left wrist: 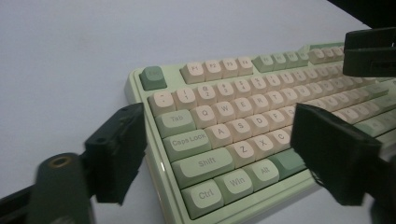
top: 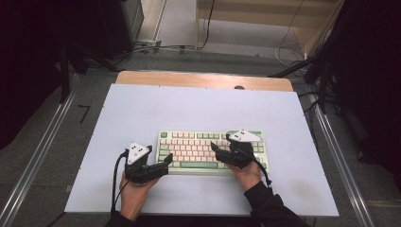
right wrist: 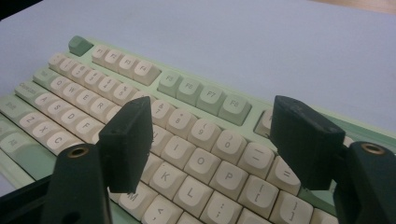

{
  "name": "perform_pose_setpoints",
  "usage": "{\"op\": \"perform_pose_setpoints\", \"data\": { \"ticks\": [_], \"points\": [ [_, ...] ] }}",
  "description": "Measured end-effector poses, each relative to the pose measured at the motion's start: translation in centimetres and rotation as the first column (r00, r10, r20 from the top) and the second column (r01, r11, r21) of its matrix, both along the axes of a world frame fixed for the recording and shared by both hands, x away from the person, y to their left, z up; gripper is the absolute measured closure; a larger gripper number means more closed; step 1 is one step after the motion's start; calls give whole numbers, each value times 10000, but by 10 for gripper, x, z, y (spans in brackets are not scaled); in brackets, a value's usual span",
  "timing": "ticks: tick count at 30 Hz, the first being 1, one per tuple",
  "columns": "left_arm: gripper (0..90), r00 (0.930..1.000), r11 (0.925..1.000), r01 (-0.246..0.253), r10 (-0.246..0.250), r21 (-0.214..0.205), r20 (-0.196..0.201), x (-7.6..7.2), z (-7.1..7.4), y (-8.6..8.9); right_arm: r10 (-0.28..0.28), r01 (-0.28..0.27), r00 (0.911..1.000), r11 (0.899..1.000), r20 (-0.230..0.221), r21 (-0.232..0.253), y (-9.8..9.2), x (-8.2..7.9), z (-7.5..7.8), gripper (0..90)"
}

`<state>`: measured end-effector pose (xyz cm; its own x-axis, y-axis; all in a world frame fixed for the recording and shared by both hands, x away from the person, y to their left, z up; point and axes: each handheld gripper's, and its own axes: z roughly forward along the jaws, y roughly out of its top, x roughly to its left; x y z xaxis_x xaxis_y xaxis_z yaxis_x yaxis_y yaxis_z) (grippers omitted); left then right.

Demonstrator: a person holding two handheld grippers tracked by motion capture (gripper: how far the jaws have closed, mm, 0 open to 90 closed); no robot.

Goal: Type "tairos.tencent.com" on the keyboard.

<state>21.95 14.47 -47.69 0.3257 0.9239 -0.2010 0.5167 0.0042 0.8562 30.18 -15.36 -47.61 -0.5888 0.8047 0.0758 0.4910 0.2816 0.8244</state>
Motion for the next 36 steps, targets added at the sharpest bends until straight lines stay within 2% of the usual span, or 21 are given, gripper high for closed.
{"op": "perform_pose_setpoints", "data": {
  "ticks": [3,5,6,8,15,19,21,26,36],
  "points": [
    [388,10000,9997,64,-64,-236,-16,0,-1,2,-17,17,10000,10000,-23,-69,0,0,0,270],
    [531,9997,9990,231,-235,-389,-103,2,-2,3,-43,43,10000,9999,-11,-154,0,-1,0,268],
    [531,9995,9987,290,-296,-420,-141,3,-3,3,-43,43,10000,9999,-11,-154,0,-1,0,268],
    [630,9986,9983,436,-447,-400,-289,5,-4,1,-87,87,10000,9998,-24,-168,-3,-3,-1,267],
    [727,9959,9968,696,-717,-384,-555,15,-6,-5,-291,291,9996,9994,11,-169,-11,-6,0,270],
    [823,9925,9944,962,-992,-435,-710,21,-7,-9,-505,505,9987,9986,-9,-181,-18,-8,0,270],
    [883,9908,9935,1098,-1118,-303,-761,24,-8,-13,-609,609,9981,9980,2,-167,-21,-9,0,270],
    [900,9870,9907,1362,-1353,53,-870,31,-10,-22,-931,931,9957,9956,-26,-142,-32,-13,0,271],
    [900,9814,9874,1530,-1470,404,-1237,41,-12,-32,-1360,1359,9907,9906,-36,-157,-45,-18,0,271]
  ]
}}
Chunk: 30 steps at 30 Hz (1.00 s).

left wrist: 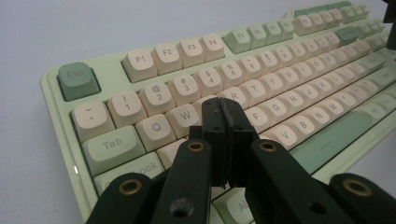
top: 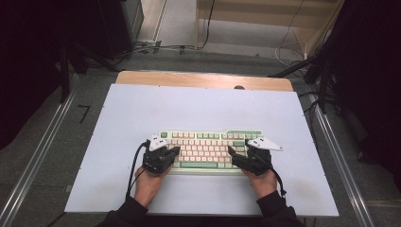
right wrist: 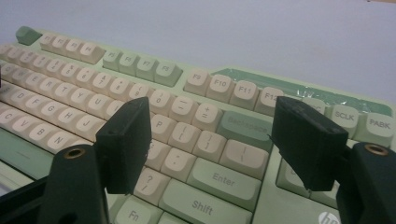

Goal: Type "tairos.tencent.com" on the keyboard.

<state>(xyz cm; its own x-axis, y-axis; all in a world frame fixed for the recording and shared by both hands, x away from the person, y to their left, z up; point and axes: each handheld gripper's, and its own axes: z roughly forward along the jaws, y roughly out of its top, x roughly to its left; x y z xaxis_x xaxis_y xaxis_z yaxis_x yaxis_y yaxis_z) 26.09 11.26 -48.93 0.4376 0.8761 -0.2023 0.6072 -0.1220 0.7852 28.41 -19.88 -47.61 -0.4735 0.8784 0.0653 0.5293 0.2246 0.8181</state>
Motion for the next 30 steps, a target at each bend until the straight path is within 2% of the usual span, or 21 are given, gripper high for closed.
{"op": "perform_pose_setpoints", "data": {
  "ticks": [11,25,30],
  "points": [
    [900,9998,9996,-34,39,286,-195,3,-2,-3,-137,137,9999,9999,-27,11,-4,-2,0,271],
    [900,9993,9998,-22,29,193,-362,3,-4,-2,-11,11,10000,10000,-42,-55,1,0,-1,271],
    [899,9997,10000,-28,28,-5,-237,2,-3,-1,-9,9,10000,10000,-48,-47,1,0,-1,271]
  ]
}}
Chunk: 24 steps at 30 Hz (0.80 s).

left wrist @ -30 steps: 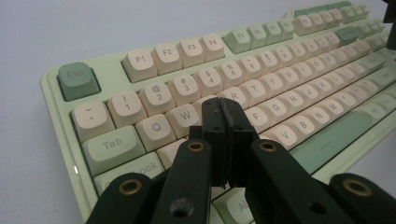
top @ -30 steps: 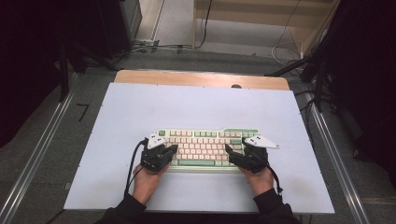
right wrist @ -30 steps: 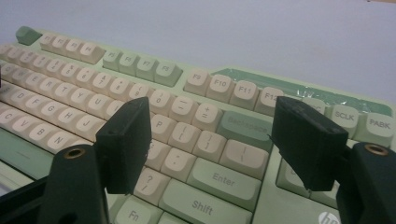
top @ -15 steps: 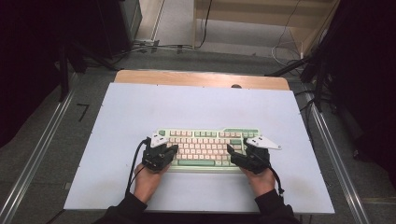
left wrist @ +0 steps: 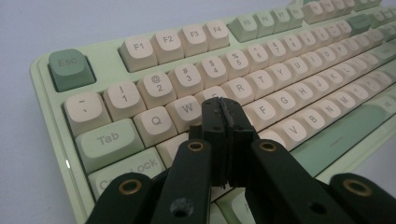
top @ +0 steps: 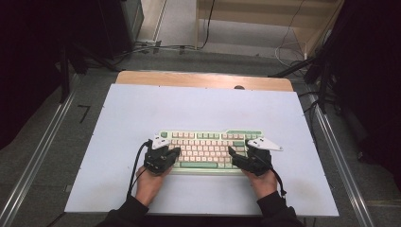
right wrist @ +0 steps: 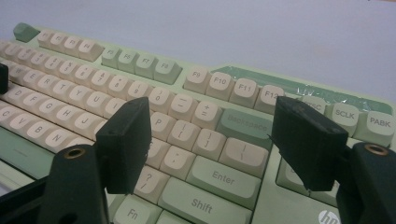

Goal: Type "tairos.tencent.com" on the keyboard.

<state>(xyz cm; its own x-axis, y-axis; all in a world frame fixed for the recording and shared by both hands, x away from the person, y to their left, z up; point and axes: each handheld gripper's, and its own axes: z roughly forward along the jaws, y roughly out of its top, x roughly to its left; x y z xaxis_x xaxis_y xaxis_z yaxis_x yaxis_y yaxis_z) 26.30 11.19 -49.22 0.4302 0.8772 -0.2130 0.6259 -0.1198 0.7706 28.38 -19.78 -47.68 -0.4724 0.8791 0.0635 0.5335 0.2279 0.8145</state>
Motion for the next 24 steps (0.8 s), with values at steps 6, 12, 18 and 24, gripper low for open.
{"op": "perform_pose_setpoints", "data": {
  "ticks": [6,12,18,24],
  "points": [
    [800,9989,9995,-198,209,-265,416,-4,7,5,-20,20,10000,10000,49,34,-2,0,1,285],
    [576,9968,9994,-61,89,-350,797,-6,11,4,-44,44,10000,10000,53,65,-2,-1,1,289],
    [361,9932,9998,72,-52,-170,1165,-5,12,-2,-57,56,9999,9999,93,88,-4,-3,1,334],
    [292,9904,9999,23,-2,-150,1383,-4,13,-5,-98,97,9999,9998,98,144,-6,-6,1,462]
  ]
}}
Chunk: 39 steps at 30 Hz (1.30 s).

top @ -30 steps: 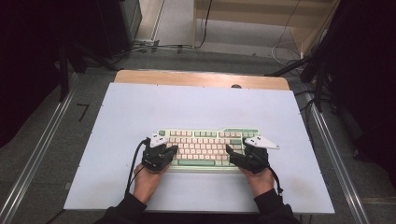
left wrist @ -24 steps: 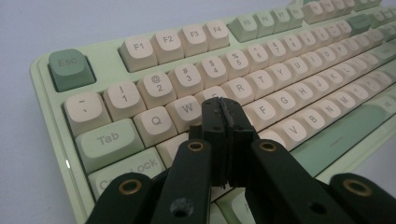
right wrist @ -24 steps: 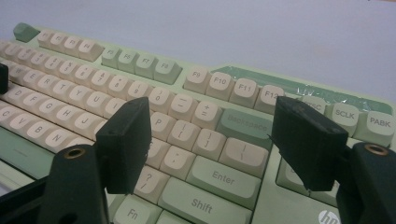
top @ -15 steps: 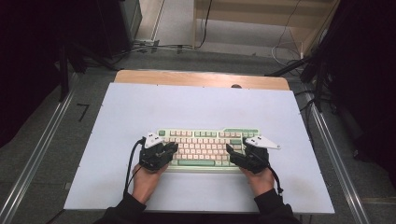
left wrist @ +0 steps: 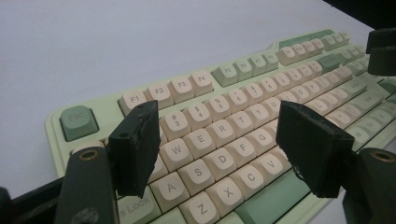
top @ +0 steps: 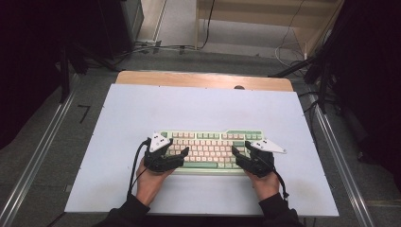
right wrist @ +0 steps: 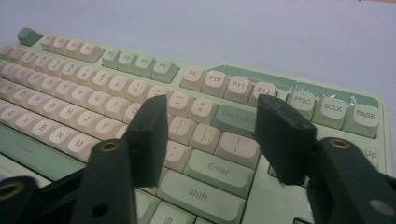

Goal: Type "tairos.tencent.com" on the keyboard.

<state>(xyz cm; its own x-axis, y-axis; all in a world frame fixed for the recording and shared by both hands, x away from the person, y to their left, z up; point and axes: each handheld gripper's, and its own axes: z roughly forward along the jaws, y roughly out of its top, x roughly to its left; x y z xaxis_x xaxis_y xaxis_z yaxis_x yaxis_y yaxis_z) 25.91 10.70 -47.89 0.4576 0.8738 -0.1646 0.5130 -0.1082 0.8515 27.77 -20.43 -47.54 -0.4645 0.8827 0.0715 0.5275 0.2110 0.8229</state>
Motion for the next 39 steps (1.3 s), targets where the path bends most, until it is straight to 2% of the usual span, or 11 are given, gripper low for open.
{"op": "perform_pose_setpoints", "data": {
  "ticks": [4,7,8,13,15,16,26,31,39],
  "points": [
    [275,9999,10000,-48,48,30,156,0,1,-1,173,-173,9998,9998,77,15,1,-3,-1,667],
    [263,9999,10000,-47,46,30,160,0,1,-2,512,-512,9987,9985,18,207,3,-6,-2,847],
    [261,9999,10000,-45,45,50,162,0,0,-3,660,-659,9978,9974,-39,276,4,-6,-2,876],
    [256,9992,9996,-88,77,275,388,-3,-1,-2,1313,-1307,9910,9911,-242,247,14,-7,-5,878],
    [261,9958,9997,-188,174,151,897,-6,-3,-1,1474,-1469,9886,9890,-302,181,18,-7,-6,878],
    [261,9955,9995,-212,190,231,927,-7,-3,-1,1510,-1504,9878,9885,-381,170,20,-7,-7,878],
    [268,9962,9988,-486,478,95,723,-12,-3,8,1946,-1950,9782,9808,-731,21,30,-6,-10,878],
    [298,9962,9984,-563,561,13,660,-13,-2,10,1983,-2000,9758,9798,-921,-88,33,-5,-11,878],
    [289,9962,9980,-624,621,32,605,-13,-2,10,2045,-2079,9727,9779,-1095,-207,34,-5,-14,878]
  ]
}}
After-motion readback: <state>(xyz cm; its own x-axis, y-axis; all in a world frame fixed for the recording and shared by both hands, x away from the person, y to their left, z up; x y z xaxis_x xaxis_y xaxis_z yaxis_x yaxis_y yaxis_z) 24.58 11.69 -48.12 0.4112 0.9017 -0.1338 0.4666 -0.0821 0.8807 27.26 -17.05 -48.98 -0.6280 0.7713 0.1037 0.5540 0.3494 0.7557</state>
